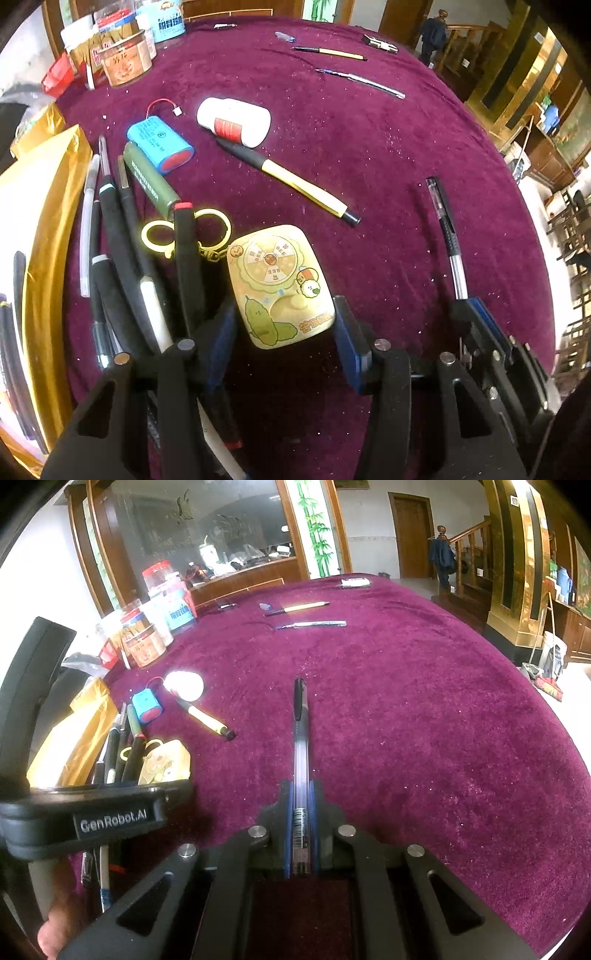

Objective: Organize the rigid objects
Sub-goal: 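Lift the clear pen with the right tool while the left tool approaches the yellow tin, then carry the clear pen and yellow tin into the tray and open both tools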

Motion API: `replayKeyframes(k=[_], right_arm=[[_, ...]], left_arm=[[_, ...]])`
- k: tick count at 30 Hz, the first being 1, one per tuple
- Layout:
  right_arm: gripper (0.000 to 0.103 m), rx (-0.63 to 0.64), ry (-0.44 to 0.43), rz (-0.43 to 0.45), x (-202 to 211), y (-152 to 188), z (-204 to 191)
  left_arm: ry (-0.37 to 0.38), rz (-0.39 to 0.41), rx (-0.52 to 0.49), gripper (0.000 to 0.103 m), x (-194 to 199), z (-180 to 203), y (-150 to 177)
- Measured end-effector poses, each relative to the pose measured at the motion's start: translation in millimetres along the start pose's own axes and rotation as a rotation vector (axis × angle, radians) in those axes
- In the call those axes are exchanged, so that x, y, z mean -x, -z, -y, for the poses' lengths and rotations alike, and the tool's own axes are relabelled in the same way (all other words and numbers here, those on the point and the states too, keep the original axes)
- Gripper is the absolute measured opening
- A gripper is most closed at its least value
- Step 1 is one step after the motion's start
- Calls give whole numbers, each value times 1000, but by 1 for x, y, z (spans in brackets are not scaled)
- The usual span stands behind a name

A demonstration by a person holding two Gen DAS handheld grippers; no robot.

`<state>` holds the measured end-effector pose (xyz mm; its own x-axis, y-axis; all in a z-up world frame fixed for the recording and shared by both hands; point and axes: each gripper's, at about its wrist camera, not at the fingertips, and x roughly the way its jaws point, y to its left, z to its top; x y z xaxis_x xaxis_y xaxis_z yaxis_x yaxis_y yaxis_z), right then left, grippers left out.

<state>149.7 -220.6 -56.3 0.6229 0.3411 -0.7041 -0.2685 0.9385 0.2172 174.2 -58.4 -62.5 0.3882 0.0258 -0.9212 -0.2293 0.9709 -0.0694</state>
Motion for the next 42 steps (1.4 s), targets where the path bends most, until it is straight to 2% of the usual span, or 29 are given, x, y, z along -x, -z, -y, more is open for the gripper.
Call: replayKeyframes(k=[2,4,8,12,13,18,20,21,22,27,34,39,42], right_arm=[[7,-2,2,-1,0,0,0],[7,-5,0,-8,-1,0,1],[7,-4,0,-14,-2,-1,0],[7,-1,5,-21,-3,-1,-1],[7,-2,5,-22,-3,-1,-1],[7,4,5,-34,-5,-1,-2],[7,12,6,-39,-6,-1,-3],[7,14,6,-39,-6,0,-4],[7,13,5,-38,-5,0,-4],[7,15,11,-27,-4,0,-5],[7,41,9,26,4,2,-10],[7,-54,-76,-6,8,4,-6],[7,-46,-108,30,23,2,-19]], left_arm=[[15,-11,11,47,5,-2,6],[60,-24,-38,48,12,3,19],[50,-16,-102,48,15,3,29],[66,-42,-67,53,13,-3,19],[58,-37,-57,57,13,-3,16],[25,-22,-36,62,5,-1,12],[-7,13,-46,60,4,0,13],[-22,32,-46,50,5,0,15],[-23,47,-41,49,7,0,17],[-33,104,-34,48,19,-5,33],[-89,296,-6,48,78,-12,50],[-136,409,14,48,118,-25,58],[-148,424,30,48,128,-35,59]])
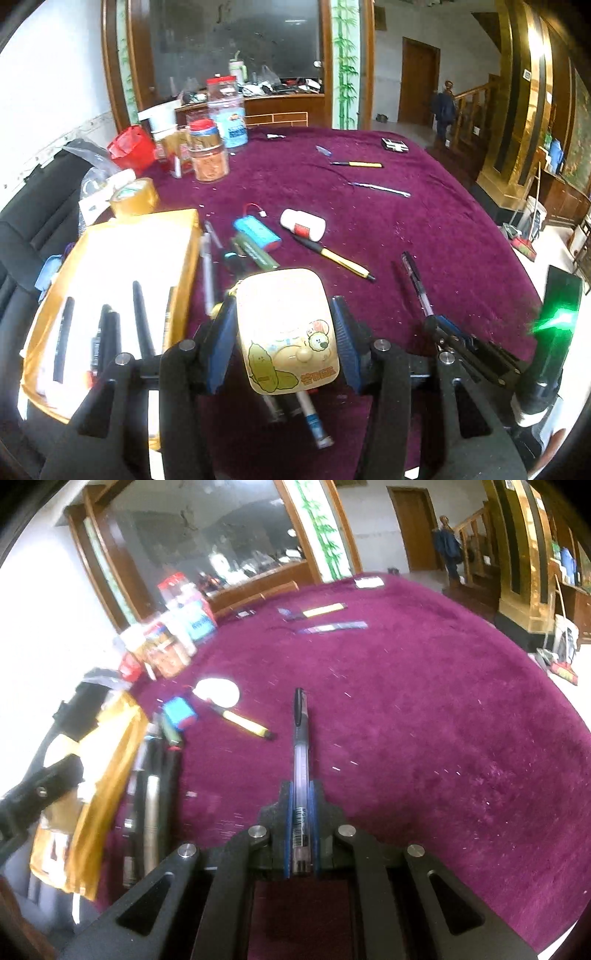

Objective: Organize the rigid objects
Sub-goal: 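Carry the clear pen and yellow tin into the tray and open both tools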

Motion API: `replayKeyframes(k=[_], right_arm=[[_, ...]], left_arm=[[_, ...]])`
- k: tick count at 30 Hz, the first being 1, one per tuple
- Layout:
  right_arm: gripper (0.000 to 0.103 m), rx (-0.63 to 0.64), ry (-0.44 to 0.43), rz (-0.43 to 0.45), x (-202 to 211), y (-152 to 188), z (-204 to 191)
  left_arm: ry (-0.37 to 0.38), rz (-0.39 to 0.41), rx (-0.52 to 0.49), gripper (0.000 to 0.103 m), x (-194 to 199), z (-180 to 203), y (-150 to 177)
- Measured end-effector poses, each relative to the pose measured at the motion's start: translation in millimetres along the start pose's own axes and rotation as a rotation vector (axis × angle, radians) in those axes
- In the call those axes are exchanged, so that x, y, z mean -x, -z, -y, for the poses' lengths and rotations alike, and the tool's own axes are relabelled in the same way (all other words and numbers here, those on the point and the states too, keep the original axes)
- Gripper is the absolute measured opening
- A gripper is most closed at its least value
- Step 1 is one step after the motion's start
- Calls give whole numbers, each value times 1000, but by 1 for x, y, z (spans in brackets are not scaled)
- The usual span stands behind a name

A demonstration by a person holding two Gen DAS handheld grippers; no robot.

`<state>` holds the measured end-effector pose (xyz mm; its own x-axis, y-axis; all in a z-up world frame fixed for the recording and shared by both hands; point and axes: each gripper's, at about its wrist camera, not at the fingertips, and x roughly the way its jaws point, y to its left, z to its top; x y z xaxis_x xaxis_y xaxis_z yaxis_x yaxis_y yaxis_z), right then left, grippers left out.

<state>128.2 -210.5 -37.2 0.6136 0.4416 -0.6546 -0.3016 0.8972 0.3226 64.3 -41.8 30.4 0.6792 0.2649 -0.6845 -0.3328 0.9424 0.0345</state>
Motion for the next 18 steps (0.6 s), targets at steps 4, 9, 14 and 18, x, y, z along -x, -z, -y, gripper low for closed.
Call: replayKeyframes(k=[4,9,14,18], right_arm=[[7,36,-59,29,14,-6,-28],[7,112,-131,34,18,-7,-70],[7,203,-207,-1,7,-3,-116],[7,256,-292,-36,-5,1,-152]], left_arm=[[-17,15,26,48,7,-16,-1],[-27,23,80,48,13,-44,0],[-74,34,167,48,21,-91,1],[-139,41,248,48,28,-142,3]])
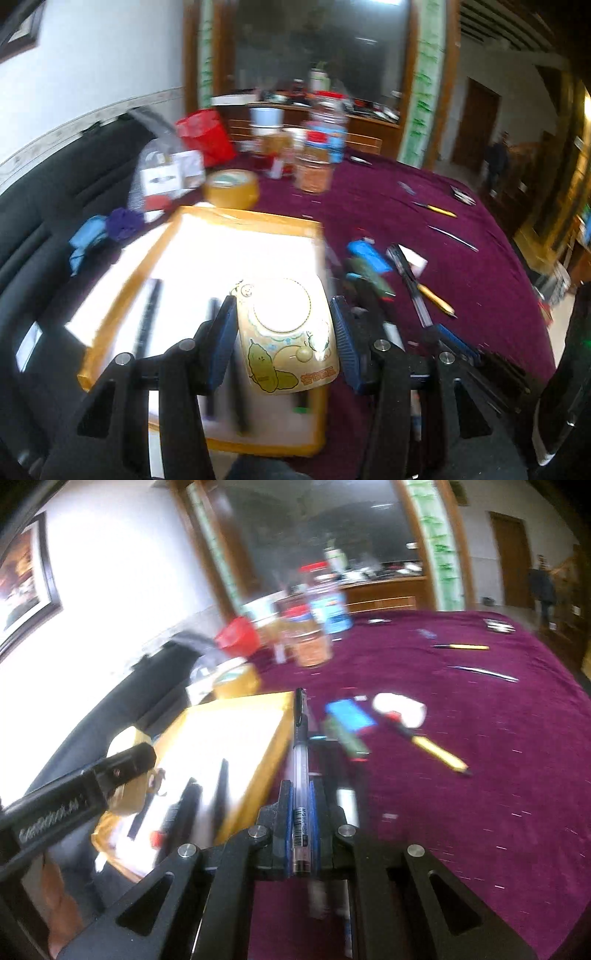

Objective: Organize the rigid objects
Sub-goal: 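Carry the clear pen and yellow tin into the tray and open both tools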

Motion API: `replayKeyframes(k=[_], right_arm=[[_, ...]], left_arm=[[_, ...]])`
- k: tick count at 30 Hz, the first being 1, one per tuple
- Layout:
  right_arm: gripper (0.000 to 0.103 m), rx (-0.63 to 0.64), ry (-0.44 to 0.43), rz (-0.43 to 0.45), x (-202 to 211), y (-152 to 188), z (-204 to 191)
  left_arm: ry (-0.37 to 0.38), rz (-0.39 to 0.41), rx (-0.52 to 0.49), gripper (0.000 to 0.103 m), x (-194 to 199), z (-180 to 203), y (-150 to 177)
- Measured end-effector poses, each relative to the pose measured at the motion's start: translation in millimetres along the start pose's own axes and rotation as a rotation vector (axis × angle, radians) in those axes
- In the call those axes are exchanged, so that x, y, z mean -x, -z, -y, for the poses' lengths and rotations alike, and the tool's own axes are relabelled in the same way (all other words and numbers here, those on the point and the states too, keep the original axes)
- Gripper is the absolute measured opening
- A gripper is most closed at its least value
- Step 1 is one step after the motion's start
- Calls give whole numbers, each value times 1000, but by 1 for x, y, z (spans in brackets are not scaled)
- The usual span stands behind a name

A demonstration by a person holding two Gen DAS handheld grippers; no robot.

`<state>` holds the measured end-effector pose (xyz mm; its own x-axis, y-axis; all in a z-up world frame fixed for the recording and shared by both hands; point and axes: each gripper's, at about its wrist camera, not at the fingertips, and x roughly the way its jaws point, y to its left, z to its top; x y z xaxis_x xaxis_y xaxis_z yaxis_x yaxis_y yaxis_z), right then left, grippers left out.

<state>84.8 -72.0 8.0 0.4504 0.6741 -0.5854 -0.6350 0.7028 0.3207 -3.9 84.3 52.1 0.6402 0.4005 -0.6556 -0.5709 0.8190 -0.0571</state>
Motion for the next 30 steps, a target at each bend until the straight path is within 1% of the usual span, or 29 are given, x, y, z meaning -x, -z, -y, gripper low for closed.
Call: replayKeyframes(k=[3,6,8,9,11,14,19,24,28,30], right_arm=[[7,28,-52,-23,-20,-4,-23],[8,49,-69,-61,-42,-8,-37],[8,52,-75,-89,-57,-9,-43],[8,51,-86,-107,-67,-9,-45],[8,47,-94,-140,-83,-9,-47],[8,62,-65,-184,-106,-7,-54],[8,80,-37,-222,-128,-5,-60],[8,127,3,-232,-135,-4,-69],[8,156,21,-244,-138,-5,-75],[8,163,22,-253,-140,-6,-76]], left_arm=[[-55,5,46,48,-7,-36,-10],[-81,-19,93,48,-24,-71,-24],[-88,-35,114,48,-36,-89,-30],[-89,-56,118,48,-46,-98,-34],[-84,-78,131,48,-59,-108,-35],[-74,-115,125,48,-81,-113,-33],[-123,-166,91,49,-110,-112,-24],[-178,-217,49,49,-125,-107,-19],[-198,-273,15,49,-135,-102,-17],[-194,-308,7,49,-141,-101,-16]])
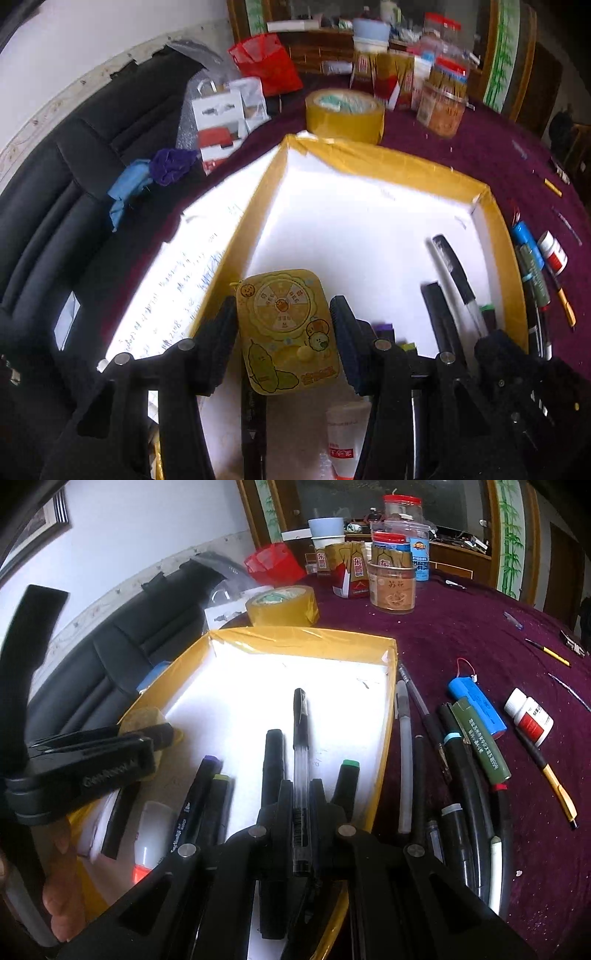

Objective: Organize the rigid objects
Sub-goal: 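Carry the clear pen and yellow tin into the tray and open both tools, then move both tools back over the pile of pens and markers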

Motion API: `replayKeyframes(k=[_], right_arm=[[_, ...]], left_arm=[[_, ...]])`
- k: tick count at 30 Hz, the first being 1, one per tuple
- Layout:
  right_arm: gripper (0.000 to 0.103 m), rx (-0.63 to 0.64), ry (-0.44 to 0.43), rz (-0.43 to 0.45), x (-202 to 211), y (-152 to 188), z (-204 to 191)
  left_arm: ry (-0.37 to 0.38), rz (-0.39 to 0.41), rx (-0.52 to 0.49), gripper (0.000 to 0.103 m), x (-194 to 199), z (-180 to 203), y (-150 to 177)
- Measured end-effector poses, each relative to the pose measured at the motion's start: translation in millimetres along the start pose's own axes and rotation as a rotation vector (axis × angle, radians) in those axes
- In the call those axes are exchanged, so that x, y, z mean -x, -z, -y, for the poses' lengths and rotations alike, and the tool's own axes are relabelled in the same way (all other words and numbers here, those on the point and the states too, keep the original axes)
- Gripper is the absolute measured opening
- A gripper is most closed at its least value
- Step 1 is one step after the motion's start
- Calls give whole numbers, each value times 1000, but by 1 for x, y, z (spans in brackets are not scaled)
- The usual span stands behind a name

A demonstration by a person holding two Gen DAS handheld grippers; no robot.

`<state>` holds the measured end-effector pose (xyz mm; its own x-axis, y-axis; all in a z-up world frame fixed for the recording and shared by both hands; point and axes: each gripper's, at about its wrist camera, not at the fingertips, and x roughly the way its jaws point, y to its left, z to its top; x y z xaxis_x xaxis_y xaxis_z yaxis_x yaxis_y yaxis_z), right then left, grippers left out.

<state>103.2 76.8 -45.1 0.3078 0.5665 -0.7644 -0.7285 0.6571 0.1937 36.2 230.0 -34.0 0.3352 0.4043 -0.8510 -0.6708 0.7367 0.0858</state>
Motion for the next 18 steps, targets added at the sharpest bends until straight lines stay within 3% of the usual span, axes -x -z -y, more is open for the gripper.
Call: replayKeyframes(k=[5,6,8,9,11,13,17,18], right_arm=[[11,38,18,-18,-2,0,-5],[14,44,13,-17,-1,0,-6],[22,34,-5,11,4,2,-5],[31,28,-13,28,7,3,-5],[35,12,-51,57,14,7,-2],[35,3,-91,86,26,12,1],[42,-7,-128,161,55,25,9],[44,-17,-138,176,62,28,14]], left_arm=[[-39,-32,-57,54,-8,10,3],[-44,-41,-79,59,-9,13,3],[-49,-48,-117,60,-10,17,5],[-55,-48,-131,60,-10,19,6],[-75,-50,-140,60,-7,20,7],[-88,-17,-109,60,4,16,8],[-89,127,-58,61,50,16,19],[-94,152,-58,66,57,19,22]])
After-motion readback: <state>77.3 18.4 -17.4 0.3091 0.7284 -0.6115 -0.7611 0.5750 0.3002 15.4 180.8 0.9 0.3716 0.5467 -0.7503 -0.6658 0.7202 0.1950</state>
